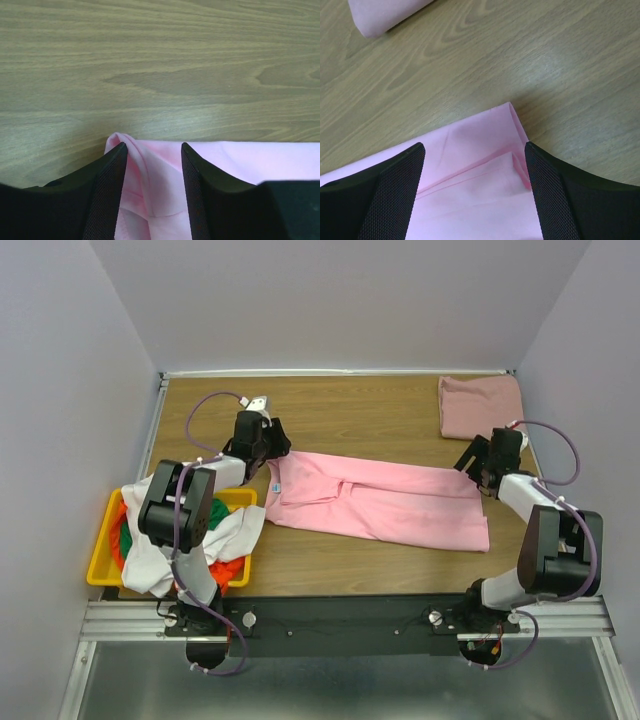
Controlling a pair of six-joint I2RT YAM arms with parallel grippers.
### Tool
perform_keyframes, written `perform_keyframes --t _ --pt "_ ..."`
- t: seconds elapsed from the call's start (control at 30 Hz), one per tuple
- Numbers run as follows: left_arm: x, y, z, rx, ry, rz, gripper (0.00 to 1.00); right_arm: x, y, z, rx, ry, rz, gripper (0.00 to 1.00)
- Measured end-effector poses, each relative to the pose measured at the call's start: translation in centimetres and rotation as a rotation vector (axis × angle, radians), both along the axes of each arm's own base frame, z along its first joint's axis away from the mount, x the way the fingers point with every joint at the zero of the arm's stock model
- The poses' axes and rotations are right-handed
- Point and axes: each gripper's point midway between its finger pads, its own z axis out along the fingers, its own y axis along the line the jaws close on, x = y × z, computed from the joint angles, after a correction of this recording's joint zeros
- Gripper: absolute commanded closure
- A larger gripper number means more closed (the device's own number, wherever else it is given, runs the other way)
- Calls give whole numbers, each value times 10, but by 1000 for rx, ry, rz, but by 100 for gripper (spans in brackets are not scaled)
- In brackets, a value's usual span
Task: Fold and stack the t-shirts
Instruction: Fold the tshirt
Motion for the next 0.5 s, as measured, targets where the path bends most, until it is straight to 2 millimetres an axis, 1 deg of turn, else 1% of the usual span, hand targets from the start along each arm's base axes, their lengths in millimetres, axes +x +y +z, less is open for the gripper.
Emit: perform_keyframes --t 0.07,0.23,0.37,0.5 --pt "2 0 2 0 -3 0 52 4 -2 -2 -7 7 -2 13" --pt "4 -1 2 10 6 -5 53 8 -8 -12 -26 43 -15 13" --pt "3 0 -3 23 24 -10 53 9 -10 -20 -31 66 -21 16" --pt "5 0 -8 37 44 -16 55 12 -11 -24 -32 79 -22 23"
